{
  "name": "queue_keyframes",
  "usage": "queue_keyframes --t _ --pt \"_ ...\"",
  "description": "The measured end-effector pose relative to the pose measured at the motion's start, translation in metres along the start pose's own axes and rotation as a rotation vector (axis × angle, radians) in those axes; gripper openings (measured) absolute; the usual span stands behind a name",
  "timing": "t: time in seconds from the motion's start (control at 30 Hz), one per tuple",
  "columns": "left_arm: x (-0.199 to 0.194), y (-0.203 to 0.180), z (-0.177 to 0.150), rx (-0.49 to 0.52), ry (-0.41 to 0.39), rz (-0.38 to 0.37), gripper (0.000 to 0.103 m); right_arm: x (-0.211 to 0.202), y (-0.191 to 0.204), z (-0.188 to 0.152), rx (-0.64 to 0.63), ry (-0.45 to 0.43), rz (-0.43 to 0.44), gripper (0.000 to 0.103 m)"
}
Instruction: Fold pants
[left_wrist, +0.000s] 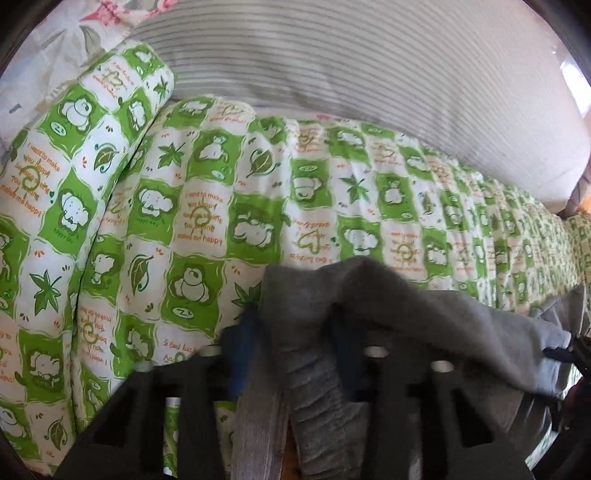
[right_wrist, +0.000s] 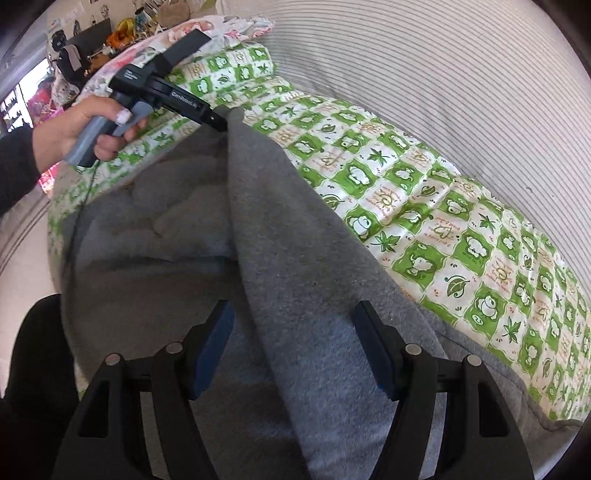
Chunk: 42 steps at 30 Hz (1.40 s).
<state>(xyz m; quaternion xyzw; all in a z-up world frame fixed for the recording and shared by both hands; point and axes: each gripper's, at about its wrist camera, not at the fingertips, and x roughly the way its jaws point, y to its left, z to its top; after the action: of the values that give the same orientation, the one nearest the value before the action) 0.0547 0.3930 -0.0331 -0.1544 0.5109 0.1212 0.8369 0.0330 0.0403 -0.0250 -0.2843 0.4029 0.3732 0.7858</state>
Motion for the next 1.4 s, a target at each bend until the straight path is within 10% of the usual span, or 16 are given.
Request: queue_keyframes --t 0.07,0.13,0.83,1.4 --pt "-0.009 -0.004 -0.001 0.01 -0.031 -0.004 0.024 0.003 -0.005 0.001 0.023 0.011 0.009 0.012" --pt "-0.027 -0.006 -0.006 0.014 -0.073 -0.02 0.02 -0.001 -0.009 0.001 0.049 0.004 0.023 0.004" --pt "-0.172 -0.007 -0.135 -0.001 -0.319 -0.183 0.015 -0.104 0.033 -0.04 -0.022 -0.093 0.178 0.003" --pt "-0.152 0.0 -0.237 -0.039 -0.312 -0.213 0.015 -0.091 0.072 -0.097 -0.048 0.022 0.246 0.003"
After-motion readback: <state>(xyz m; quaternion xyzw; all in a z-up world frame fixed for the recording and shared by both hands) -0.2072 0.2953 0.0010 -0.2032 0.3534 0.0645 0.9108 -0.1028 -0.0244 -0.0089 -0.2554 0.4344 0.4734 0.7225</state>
